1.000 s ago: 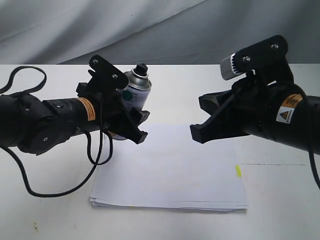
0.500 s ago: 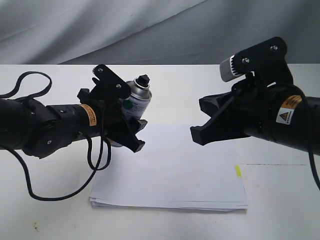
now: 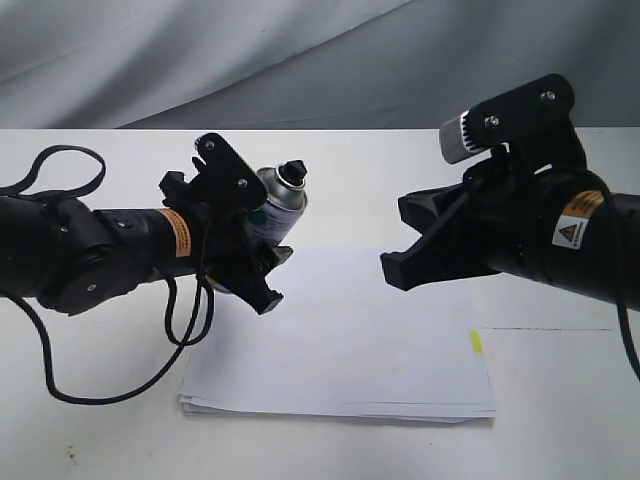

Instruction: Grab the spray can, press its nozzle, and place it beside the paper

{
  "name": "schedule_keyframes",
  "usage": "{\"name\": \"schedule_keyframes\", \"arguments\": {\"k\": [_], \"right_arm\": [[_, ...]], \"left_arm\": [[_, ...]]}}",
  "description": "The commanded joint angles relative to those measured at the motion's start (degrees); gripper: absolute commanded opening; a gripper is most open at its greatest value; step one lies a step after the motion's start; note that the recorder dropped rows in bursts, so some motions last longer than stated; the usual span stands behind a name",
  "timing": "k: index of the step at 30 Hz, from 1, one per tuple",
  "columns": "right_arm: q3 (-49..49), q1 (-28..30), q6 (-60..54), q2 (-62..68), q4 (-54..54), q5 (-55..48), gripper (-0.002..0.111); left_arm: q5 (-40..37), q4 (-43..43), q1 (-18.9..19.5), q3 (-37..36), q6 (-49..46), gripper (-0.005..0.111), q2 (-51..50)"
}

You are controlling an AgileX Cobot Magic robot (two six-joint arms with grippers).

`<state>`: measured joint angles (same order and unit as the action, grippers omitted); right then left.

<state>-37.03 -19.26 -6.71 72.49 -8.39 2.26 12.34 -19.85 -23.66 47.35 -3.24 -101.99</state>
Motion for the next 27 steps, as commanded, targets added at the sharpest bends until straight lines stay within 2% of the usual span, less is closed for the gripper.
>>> {"name": "schedule_keyframes", "arguments": {"k": [1,5,15,19,22,27], "right_arm": [[-0.38,-0.17,-0.37,-0.08,-0.21,0.04,0.000],[-0.38,-0.17,-0.37,-0.08,-0.21,0.18,0.000],[-0.38,-0.17,-0.37,-0.08,-0.21,0.18,0.000],[-0.38,-0.17,-0.37,-0.08,-0.21,0.18,0.000],[-0.38,-0.17,-0.37,-0.08,-0.21,0.18,0.000],[-0.38,-0.17,-0.37,-0.08,-0.21,0.18,0.000]], "left_arm": [[1.81,-15.22,1.09,1.46,14.33,0.000,0.54],[-1.43,-21.29,1.09,2.77,21.27,0.000,0.54],[-3.39,-20.91,1.09,2.86,21.66,0.000,0.54],[-2.10,-13.69,1.09,2.86,19.92,0.000,0.54],[-0.19,-5.06,1.09,2.74,15.56,0.000,0.54],[5.76,11.70,0.73,-0.21,-2.02,0.000,0.54]]}}
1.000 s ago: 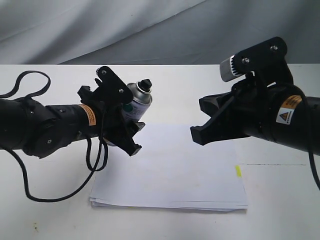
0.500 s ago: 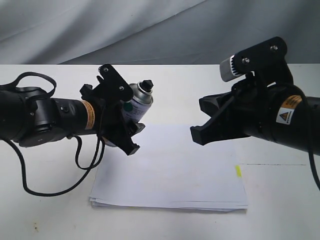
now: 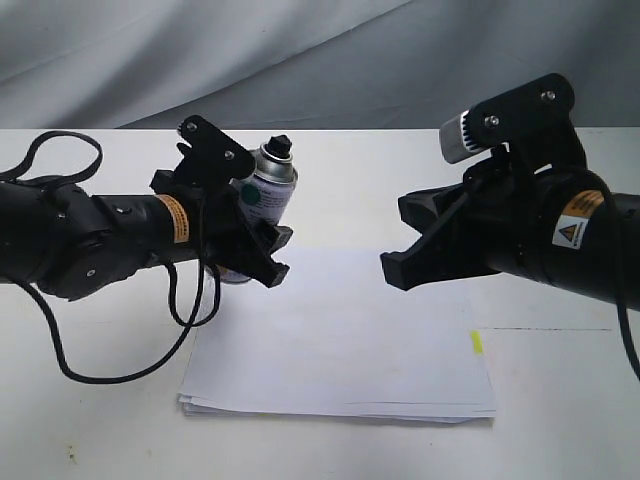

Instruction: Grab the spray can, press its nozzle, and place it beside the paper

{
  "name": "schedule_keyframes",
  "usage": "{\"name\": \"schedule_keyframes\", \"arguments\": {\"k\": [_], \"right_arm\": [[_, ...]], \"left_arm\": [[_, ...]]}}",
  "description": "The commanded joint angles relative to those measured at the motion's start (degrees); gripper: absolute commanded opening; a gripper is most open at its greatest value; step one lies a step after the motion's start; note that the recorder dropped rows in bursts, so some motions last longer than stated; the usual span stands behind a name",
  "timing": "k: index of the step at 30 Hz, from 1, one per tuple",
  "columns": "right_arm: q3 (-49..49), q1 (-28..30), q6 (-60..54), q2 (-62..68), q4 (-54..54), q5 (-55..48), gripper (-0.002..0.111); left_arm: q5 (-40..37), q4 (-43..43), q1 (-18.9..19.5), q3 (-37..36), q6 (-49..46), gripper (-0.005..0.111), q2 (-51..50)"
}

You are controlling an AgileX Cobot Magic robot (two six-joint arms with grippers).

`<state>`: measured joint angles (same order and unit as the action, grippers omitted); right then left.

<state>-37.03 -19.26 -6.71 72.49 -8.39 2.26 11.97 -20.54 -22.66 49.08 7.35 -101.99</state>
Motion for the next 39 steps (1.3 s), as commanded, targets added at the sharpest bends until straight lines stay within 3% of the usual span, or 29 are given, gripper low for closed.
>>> {"name": "schedule_keyframes", "arguments": {"k": [1,6,13,22,29,35,39], "right_arm": [[-0.38,-0.17,-0.37,-0.08,-0.21,0.18,0.000],[-0.38,-0.17,-0.27,-0.08,-0.21,0.16,0.000],[-0.38,-0.17,-0.27,-0.08,-0.21,0.16,0.000],[-0.38,-0.17,-0.39,-0.08,-0.21,0.16,0.000],[-0.38,-0.17,-0.39,-0.08,-0.21,0.16,0.000],[-0.38,-0.17,-0.27,-0.08,-0.21,0.16,0.000],[-0.38,-0.17,-0.27,-0.08,-0.21,0.16,0.000]], "left_arm": [[6.84,14.03,-0.27,-2.50,-16.78,0.000,0.54],[12.07,26.57,-0.65,-5.83,-35.02,0.000,0.54],[16.89,48.90,-4.00,-6.42,-61.19,0.000,0.54],[18.41,66.83,-8.29,-5.57,-78.20,0.000,0.54],[21.23,82.37,-8.29,-5.57,-84.74,0.000,0.54],[23.77,90.85,-12.92,-5.33,-92.38,0.000,0.54],[28.34,101.90,-13.31,-2.01,-104.83,0.000,-1.93]]}}
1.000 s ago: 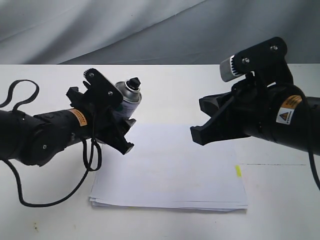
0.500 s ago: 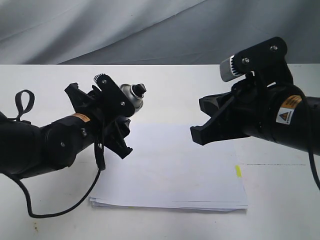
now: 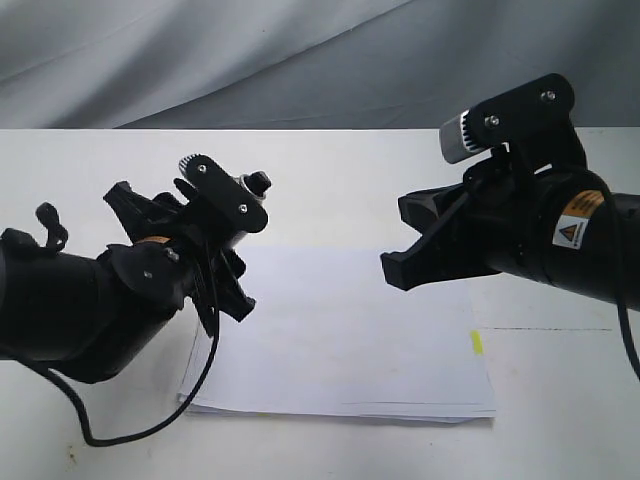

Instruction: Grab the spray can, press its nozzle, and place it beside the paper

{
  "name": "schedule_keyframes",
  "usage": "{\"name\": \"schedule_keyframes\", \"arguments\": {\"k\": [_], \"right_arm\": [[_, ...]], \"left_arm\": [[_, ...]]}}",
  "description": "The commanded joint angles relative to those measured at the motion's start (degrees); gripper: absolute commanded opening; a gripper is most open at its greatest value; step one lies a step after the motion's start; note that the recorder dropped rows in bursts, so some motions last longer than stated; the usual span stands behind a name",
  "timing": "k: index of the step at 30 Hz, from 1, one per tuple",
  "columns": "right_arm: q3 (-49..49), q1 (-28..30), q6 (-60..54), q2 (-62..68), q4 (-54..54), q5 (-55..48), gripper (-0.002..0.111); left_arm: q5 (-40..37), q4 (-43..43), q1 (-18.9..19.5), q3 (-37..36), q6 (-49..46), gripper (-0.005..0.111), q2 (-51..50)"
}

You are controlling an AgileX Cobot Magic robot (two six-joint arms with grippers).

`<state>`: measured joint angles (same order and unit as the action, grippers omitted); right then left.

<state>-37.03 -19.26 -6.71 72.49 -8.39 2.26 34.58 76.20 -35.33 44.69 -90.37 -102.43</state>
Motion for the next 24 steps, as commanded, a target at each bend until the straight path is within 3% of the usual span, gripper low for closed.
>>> {"name": "schedule_keyframes", "arguments": {"k": [1,8,24], "right_arm": [[-0.38,-0.17,-0.27,-0.08,-0.21,0.16,0.000],[-0.38,-0.17,-0.38,-0.08,-0.21,0.16,0.000],[-0.38,-0.17,-0.39,-0.08,-0.21,0.16,0.000]], "left_arm": [[6.12,5.32,-1.38,2.70,-7.45,0.000,-2.20],[7.43,5.23,-4.65,6.24,-7.32,0.000,-5.53],[3.72,5.91,-4.89,6.24,-7.64,0.000,-5.64]]}}
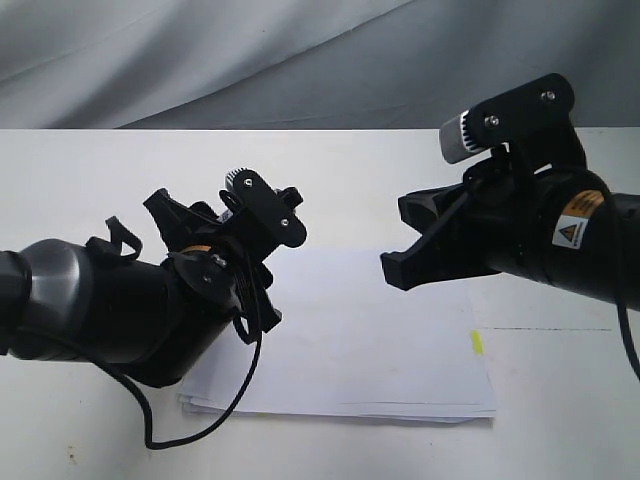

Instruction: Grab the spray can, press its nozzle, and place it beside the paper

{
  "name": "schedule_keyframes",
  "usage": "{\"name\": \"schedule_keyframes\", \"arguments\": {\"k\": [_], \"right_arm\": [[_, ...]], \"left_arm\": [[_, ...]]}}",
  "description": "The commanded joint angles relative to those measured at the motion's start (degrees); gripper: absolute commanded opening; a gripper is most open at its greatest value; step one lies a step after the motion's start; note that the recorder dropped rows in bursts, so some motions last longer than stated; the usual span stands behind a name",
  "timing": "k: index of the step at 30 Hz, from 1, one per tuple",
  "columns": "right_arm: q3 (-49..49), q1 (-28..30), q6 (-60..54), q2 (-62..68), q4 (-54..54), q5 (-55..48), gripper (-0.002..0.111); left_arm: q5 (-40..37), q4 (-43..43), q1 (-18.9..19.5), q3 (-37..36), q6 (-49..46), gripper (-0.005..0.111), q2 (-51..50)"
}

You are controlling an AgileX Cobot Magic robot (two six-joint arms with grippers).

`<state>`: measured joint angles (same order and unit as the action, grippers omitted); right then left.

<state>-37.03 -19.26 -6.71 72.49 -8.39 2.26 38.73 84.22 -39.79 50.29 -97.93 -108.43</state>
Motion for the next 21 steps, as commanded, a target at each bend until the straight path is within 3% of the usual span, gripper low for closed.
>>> {"name": "schedule_keyframes", "arguments": {"k": [1,21], "right_arm": [[-0.38,-0.17,-0.39,-0.08,-0.21,0.16,0.000],[-0.38,-0.17,4.86,-0.08,-0.31,9.10,0.000]], "left_arm": [[-0.44,-2.37,-0.44,0.65,-0.08,0.000,0.35],[-3.01,-2.38,-0.44,0.65,-3.02,0.000,0.35]]}}
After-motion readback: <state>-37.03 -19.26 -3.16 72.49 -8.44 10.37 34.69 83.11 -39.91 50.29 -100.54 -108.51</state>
